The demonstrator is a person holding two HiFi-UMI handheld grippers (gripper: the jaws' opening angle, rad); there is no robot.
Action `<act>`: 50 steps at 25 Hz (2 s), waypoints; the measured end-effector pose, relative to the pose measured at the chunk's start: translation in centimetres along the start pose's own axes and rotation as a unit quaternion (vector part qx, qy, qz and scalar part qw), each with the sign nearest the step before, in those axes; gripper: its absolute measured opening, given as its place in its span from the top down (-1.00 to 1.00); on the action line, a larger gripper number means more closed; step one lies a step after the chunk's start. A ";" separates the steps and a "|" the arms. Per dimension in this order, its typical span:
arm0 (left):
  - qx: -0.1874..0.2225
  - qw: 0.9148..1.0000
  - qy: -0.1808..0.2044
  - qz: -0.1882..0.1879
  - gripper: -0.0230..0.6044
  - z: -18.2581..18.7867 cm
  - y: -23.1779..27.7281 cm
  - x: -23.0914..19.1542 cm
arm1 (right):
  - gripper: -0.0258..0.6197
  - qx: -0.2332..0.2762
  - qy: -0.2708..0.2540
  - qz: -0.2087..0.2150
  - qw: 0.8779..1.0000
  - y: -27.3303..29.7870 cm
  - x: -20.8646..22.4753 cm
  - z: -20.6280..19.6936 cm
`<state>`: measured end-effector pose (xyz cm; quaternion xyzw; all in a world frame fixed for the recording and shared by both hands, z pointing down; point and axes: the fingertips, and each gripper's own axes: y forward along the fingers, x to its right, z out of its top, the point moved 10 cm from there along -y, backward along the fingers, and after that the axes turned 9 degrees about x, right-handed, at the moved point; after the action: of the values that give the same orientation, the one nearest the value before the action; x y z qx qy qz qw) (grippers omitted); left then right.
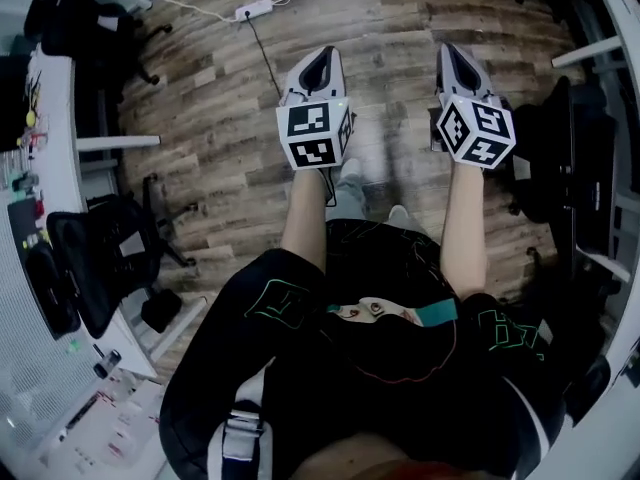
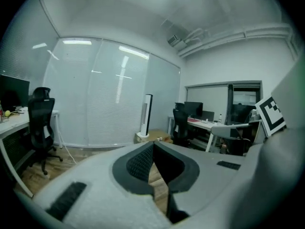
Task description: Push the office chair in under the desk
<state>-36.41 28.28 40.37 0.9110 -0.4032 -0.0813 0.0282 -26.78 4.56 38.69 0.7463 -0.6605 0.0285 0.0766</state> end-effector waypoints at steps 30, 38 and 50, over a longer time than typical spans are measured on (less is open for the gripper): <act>-0.029 0.849 0.056 -0.525 0.90 -2.0 5.0 35.5 | 0.91 0.090 0.006 -0.517 0.851 -37.0 13.0 1.4; -0.006 0.841 0.066 -0.536 0.90 -1.3 2.8 38.5 | 0.91 0.103 0.003 -0.516 0.850 -40.9 13.9 2.1; 0.011 0.781 0.181 -0.598 0.90 -2.7 5.2 42.1 | 0.91 0.068 0.013 -0.534 0.843 -40.2 15.3 1.0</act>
<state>-11.87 -6.37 38.34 0.9675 0.2341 0.0888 0.0367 14.89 -5.95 36.79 0.9864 -0.1555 0.0379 0.0374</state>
